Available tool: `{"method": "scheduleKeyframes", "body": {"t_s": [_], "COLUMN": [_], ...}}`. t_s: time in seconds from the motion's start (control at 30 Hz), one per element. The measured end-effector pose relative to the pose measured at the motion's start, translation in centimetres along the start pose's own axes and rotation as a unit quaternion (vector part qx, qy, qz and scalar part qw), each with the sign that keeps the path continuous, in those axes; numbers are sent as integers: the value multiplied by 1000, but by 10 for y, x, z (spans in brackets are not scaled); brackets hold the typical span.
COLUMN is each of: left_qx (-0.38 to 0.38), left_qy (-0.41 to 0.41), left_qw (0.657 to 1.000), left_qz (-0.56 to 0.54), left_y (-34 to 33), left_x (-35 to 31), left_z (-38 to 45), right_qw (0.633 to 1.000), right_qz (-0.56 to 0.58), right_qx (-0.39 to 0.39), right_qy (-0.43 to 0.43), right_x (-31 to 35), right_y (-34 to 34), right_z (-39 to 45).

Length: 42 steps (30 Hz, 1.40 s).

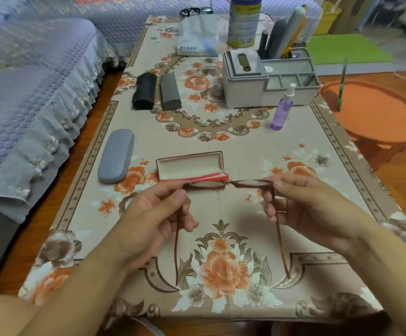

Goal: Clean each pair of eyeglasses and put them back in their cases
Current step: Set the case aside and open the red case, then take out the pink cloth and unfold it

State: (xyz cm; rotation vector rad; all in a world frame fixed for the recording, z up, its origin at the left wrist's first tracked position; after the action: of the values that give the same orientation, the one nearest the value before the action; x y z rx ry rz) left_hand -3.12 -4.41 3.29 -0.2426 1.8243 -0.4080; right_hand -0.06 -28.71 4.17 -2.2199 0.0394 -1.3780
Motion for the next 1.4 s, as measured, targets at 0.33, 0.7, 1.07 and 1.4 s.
{"method": "scheduleKeyframes", "body": {"t_s": [0.33, 0.7, 1.07, 1.4], "left_qx": [-66, -67, -186, -88], "left_qy": [-251, -216, -276, -187], "left_qw": [830, 801, 717, 607], "left_qz": [495, 554, 613, 767], "left_y": [-16, -17, -2, 16], "left_x": [-25, 8, -20, 18], "left_z": [-2, 6, -6, 0], "right_qw": [924, 631, 583, 627], "right_qz": [-335, -709, -742, -736], "right_qx": [138, -206, -224, -40], "right_qy": [119, 237, 242, 251], "right_x": [41, 23, 33, 21], "right_y": [-8, 69, 62, -77], "right_z": [-40, -33, -39, 75]}}
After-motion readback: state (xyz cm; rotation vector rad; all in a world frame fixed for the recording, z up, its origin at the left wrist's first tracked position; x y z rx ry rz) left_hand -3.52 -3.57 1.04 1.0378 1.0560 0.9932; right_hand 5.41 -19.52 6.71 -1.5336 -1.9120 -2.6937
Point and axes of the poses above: each hand's wrist, its own z-axis towards the middle knuckle, its own y-axis out of the back of the hand, x = y × z, the point moved 7 cm from there along z, towards the middle knuckle, and after that the axes turned 3 degrees about z, right-handed, at the moved point
